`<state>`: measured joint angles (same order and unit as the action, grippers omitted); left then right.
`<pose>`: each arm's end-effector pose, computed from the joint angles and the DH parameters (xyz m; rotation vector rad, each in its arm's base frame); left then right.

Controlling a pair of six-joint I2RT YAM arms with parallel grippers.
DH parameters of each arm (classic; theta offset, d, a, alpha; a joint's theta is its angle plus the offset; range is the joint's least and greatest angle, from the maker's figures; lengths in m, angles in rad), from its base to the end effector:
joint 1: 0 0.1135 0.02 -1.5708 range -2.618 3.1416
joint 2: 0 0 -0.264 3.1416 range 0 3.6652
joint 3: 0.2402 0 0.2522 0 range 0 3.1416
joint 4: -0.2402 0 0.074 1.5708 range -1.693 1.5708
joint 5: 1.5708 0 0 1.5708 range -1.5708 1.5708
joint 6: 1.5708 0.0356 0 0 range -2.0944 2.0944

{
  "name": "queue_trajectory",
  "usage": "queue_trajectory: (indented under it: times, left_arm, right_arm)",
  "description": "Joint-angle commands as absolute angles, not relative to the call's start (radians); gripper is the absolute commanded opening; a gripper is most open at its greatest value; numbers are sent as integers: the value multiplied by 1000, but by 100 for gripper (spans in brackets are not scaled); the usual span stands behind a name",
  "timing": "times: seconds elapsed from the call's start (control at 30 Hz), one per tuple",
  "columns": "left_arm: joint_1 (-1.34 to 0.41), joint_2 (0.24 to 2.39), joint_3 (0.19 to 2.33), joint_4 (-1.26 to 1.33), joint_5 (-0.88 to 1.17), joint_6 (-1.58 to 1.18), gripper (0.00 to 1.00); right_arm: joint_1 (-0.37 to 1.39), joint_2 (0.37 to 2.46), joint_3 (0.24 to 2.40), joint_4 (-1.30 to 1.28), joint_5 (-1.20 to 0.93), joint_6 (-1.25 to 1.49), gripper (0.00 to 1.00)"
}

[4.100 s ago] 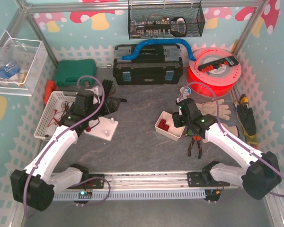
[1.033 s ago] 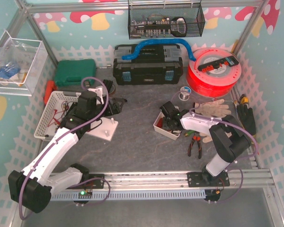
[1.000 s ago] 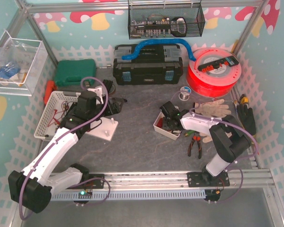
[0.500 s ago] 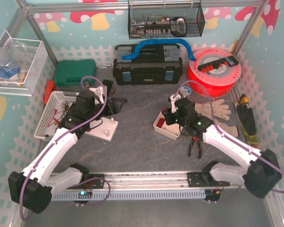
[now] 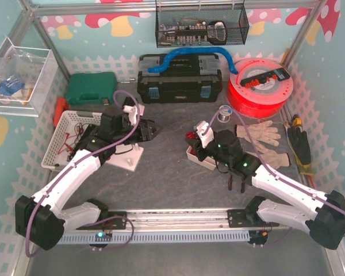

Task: Install the large spring

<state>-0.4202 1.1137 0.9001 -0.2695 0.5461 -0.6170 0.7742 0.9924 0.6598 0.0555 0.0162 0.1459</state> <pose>0.2189 -0.1181 0.3086 0.1523 2.1931 -1.1768 0.1664 0.1619 0.2813 -0.5744 1.8054 0.6215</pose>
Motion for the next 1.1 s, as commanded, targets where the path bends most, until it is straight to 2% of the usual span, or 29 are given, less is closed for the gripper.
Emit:
queue_trajectory:
  times: [0.0, 0.27, 0.4, 0.67, 0.93, 1.07]
  left_arm:
    - [-472, 1146, 958, -222, 652, -598, 55]
    - [-520, 1211, 968, -172, 749, -607, 64]
    - [-540, 1239, 983, -160, 775, -605, 64]
    - [-555, 1276, 989, -147, 778, -613, 52]
    - [-560, 1311, 971, -147, 790, -619, 47]
    - [-560, 1331, 971, -147, 802, -622, 47]
  right_arm:
    - [802, 994, 658, 173, -20, 53, 4]
    - [839, 1023, 653, 224, -38, 23, 4]
    - [851, 1049, 662, 242, -47, 18, 4]
    - [881, 1099, 686, 273, -44, 5, 4]
    - [893, 1111, 698, 289, 4, 2, 3]
    - [894, 1108, 698, 294, 19, -12, 3]
